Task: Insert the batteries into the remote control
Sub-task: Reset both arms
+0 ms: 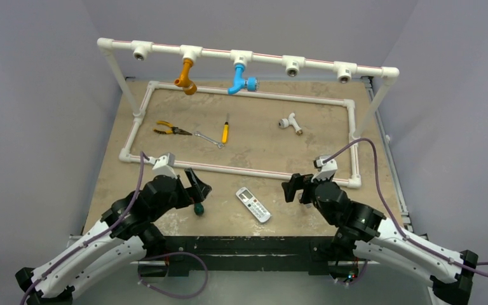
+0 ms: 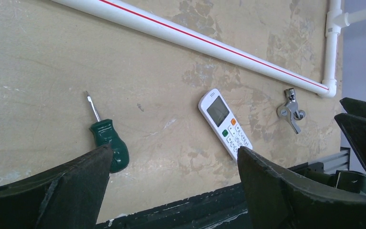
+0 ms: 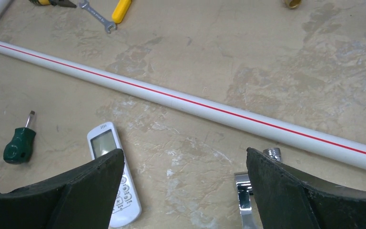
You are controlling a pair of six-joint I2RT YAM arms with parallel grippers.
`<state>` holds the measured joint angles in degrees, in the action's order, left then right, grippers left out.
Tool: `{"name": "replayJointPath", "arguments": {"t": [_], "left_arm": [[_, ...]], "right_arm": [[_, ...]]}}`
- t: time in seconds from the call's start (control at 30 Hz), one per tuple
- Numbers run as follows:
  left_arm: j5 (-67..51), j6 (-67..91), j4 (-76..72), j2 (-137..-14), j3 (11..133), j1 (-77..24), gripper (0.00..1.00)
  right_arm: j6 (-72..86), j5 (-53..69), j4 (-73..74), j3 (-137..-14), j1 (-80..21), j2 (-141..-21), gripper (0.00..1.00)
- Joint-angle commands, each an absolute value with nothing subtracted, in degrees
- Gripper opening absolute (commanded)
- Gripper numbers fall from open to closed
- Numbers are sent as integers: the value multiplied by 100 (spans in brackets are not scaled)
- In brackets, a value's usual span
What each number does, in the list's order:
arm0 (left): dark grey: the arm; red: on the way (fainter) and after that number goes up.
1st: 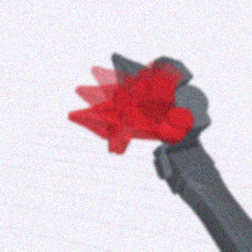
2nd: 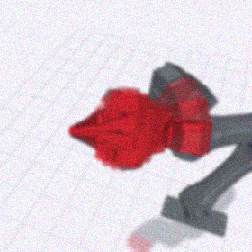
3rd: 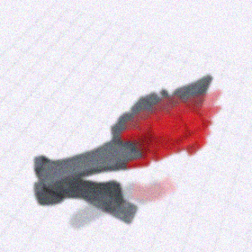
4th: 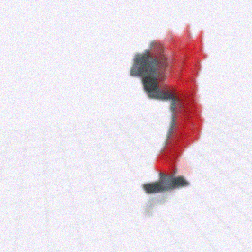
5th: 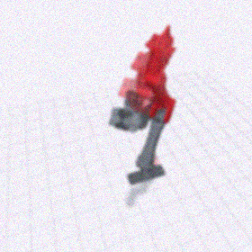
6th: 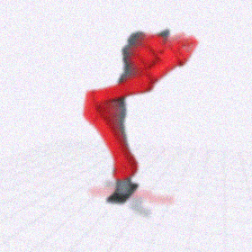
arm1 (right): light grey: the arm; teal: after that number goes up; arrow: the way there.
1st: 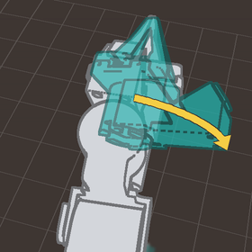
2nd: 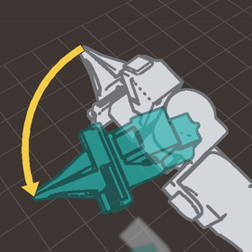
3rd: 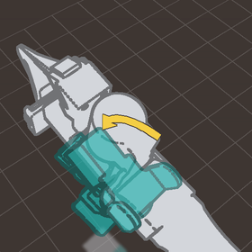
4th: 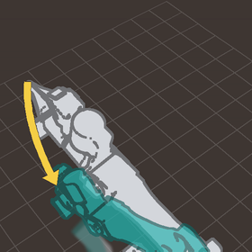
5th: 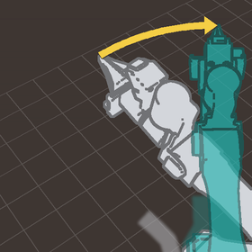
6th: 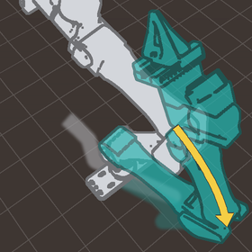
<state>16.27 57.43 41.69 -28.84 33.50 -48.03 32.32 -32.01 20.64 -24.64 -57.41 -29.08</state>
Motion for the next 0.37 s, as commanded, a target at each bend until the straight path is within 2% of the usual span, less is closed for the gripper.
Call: {"name": "replayJointPath", "arguments": {"t": [0.0,0.33], "left_arm": [[1860,5466,4155,-2524,3225,-4808,100],[2096,5309,4184,-2022,3123,-4812,100]], "right_arm": [[3097,-3562,2502,-2710,-5733,-2661,99],[3215,-3693,2700,-2609,-5730,-2345,99]]}}
